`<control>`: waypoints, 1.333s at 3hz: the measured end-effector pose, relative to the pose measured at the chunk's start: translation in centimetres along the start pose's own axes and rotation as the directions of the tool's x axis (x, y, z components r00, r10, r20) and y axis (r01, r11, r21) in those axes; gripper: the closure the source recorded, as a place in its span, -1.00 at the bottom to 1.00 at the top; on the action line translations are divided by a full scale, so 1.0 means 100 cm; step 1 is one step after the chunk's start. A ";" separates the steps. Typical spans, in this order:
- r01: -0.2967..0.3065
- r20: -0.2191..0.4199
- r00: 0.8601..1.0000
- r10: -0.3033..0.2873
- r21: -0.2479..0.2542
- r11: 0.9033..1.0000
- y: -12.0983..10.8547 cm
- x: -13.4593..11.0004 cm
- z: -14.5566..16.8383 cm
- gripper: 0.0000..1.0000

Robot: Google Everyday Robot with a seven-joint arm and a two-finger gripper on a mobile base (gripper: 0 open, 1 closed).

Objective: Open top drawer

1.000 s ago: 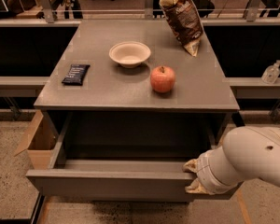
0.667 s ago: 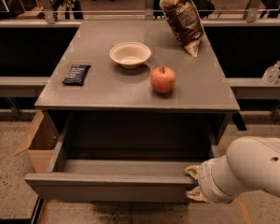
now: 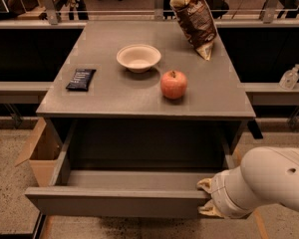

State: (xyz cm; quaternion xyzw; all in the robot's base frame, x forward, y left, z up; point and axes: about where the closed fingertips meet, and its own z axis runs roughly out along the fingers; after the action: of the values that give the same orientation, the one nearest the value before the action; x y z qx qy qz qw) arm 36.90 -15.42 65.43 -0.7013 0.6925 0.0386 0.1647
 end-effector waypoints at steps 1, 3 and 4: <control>0.001 -0.002 1.000 -0.001 0.003 1.000 0.000 0.000 -0.001 0.51; 0.005 -0.007 1.000 -0.005 0.008 1.000 0.000 -0.001 -0.004 -0.41; 0.006 -0.009 1.000 -0.006 0.011 1.000 0.000 -0.001 -0.006 -0.86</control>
Offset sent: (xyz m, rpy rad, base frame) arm -0.0002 -0.0001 0.0012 -0.0020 -0.0026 0.0002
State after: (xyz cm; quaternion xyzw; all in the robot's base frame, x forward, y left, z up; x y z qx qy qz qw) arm 36.82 -15.46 66.02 -0.7027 0.6912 0.0310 0.1656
